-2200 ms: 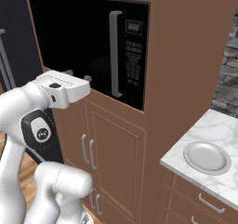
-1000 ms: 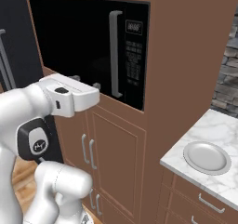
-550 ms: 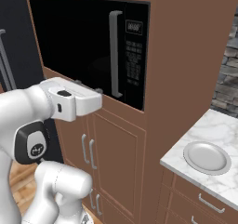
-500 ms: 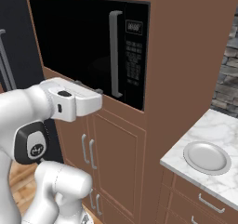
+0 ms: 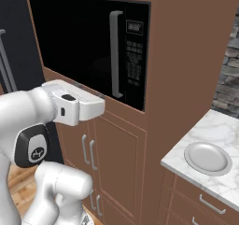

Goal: Pick the marshmallow from the counter and place it in the microwave. Then turn on the microwave.

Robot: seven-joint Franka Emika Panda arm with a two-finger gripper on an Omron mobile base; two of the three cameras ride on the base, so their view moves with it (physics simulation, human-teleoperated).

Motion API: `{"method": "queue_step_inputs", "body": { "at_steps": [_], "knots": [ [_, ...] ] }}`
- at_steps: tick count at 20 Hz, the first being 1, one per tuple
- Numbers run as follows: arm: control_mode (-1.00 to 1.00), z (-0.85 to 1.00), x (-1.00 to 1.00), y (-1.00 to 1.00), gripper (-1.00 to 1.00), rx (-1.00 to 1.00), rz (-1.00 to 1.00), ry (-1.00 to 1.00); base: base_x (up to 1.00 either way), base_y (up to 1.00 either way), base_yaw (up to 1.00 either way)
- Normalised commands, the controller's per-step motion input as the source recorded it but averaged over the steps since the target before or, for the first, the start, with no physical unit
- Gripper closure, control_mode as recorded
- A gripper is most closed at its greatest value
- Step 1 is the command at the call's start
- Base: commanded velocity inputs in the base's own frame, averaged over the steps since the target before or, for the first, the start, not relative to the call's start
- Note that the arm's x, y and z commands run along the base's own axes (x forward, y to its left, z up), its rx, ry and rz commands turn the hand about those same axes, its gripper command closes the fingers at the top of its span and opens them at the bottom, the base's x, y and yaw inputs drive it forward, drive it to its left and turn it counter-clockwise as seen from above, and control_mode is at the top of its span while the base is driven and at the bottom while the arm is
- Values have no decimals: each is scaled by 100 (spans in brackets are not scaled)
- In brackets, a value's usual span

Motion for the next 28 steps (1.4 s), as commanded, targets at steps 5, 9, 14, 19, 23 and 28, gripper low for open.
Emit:
{"method": "queue_step_inputs", "body": {
  "at_steps": [5,9,14,19,23,28],
  "knots": [
    [-100,-38,0,-5,-100,0,1,-11,0,0,0],
    [-100,-36,0,0,-100,0,0,-8,0,0,0],
    [-100,-34,0,0,-100,-1,0,-5,0,0,0],
    [-100,-28,0,0,-100,-8,0,-6,0,0,0],
    [-100,-25,0,0,-100,-16,0,-14,0,0,0],
    [-100,-38,0,0,-100,-12,0,-17,0,0,0]
  ]
}}
